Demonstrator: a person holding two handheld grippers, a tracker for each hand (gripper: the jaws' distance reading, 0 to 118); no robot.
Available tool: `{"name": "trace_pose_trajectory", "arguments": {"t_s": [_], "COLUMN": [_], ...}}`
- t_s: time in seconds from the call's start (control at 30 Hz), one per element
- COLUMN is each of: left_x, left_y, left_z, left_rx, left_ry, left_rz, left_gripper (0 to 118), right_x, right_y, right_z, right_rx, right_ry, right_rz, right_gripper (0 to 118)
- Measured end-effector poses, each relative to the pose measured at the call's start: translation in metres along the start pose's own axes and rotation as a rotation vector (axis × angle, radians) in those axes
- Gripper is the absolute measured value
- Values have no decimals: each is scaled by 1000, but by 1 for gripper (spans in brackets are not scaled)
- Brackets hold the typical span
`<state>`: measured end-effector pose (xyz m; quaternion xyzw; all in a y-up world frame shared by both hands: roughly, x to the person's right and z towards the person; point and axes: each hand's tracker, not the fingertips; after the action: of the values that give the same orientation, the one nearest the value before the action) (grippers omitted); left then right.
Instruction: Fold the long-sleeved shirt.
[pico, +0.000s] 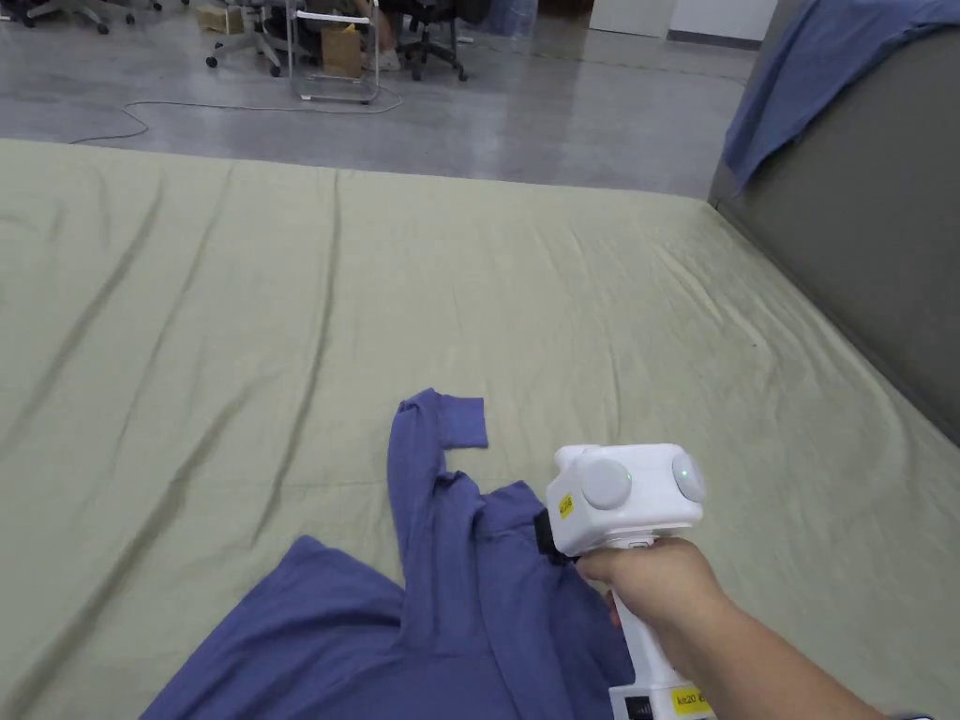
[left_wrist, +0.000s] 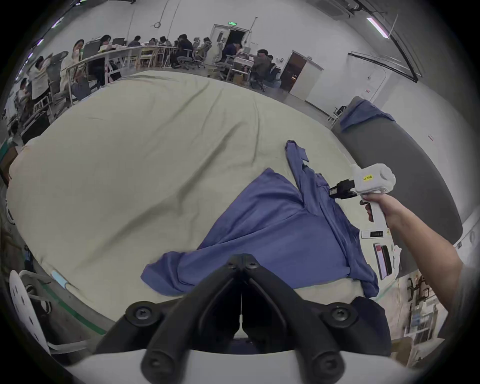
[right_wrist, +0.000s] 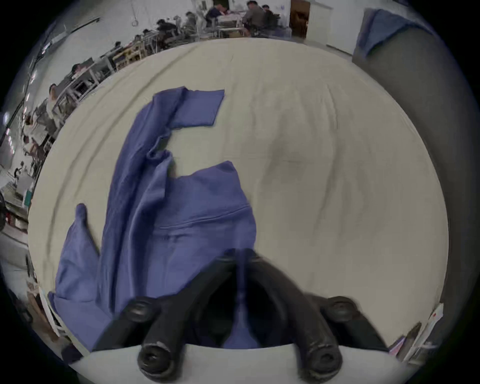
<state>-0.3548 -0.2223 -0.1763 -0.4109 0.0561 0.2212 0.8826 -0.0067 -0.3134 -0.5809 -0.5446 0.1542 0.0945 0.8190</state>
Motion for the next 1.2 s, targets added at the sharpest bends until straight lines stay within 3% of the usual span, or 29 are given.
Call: {"name": "trace_pose_trajectory", "arguments": {"t_s": [0.07,0.2,0.37,0.47,0.53,0.6,0.77,0.9,0.97,1.0,1.07,1.1,1.13,1.2], "left_x": [3,4,7,6,4,2,-1,-4,-5,-6,-6,-7,-7,-11], "left_y": [1,1,-4,-8,-11,-14,-22,-24,-24,-23,-22,-22,-22,-23], "left_z": [4,13,26,30,31,33,39,43,47,50,55,56,57,54], "left_rx": [10,27,45,43,36,28,21,9,11,15,30,36,42,45], "left_ry": [2,-27,-27,-33,-30,-25,-15,3,8,8,3,4,7,9], "left_rz": [-7,5,-8,-2,3,15,22,20,20,22,22,22,23,33], "left_gripper": [0,0,0,0,0,0,0,0,0,0,0,0,0,0], "right_x": [-2,-1,-1,3,7,8,20,28,30,29,21,17,15,5], "right_y": [-2,-13,-84,-143,-180,-214,-263,-246,-238,-234,-231,-231,-231,-229], "right_z": [27,98,202,219,210,186,109,123,161,181,214,227,242,250], "right_rx": [73,199,308,220,150,36,-179,-156,-22,37,160,227,323,362], "right_ry": [-20,29,61,55,47,10,-16,38,67,70,32,29,53,41], "right_rz": [0,72,176,244,227,261,193,76,77,96,121,127,134,87], "right_gripper": [0,0,0,0,0,0,0,0,3,28,104,118,118,118]}}
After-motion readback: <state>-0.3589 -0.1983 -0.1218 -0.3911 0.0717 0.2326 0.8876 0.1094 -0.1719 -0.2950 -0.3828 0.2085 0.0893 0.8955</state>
